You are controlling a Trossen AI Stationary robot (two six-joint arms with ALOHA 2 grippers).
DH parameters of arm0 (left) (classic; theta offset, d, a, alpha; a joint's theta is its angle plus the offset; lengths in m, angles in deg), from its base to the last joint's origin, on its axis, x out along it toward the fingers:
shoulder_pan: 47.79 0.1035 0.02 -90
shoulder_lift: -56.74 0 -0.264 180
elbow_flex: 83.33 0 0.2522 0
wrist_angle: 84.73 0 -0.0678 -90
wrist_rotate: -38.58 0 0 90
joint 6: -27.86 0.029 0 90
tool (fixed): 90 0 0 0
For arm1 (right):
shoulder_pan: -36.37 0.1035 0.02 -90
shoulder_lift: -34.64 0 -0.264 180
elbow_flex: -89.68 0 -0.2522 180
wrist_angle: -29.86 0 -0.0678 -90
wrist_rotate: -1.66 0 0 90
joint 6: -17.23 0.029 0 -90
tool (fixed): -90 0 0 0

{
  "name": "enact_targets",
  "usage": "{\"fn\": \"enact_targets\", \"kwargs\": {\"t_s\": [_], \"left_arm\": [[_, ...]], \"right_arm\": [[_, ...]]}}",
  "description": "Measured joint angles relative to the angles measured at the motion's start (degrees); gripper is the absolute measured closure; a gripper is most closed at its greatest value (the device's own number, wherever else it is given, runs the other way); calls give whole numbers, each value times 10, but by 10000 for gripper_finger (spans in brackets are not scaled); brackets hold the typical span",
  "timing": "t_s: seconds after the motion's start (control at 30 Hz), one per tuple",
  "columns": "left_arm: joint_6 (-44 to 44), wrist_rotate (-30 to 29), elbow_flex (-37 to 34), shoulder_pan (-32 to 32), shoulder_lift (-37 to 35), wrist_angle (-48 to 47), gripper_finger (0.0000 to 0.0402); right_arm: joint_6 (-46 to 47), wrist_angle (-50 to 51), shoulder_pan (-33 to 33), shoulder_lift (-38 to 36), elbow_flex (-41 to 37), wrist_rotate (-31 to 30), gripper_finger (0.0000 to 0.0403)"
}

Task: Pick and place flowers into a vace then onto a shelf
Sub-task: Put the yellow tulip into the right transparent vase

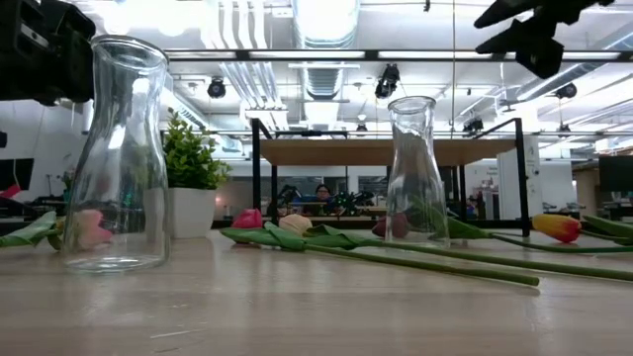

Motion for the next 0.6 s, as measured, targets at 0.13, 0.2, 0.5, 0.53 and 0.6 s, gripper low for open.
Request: {"fn": "enact_targets", "kwargs": {"t_s": [0.13,0.2,0.5,0.53,0.6], "left_arm": [[0,0,0,0,0,16,350],[0,0,0,0,0,19,350],[0,0,-1,0,0,21,350],[0,0,0,0,0,23,350],[0,0,1,0,0,27,350]], "right_arm": [[43,80,0,53,52,0,248],[59,86,0,70,64,5,248],[138,155,7,106,96,20,251],[153,169,7,109,95,20,253],[186,194,7,114,89,23,255]]}}
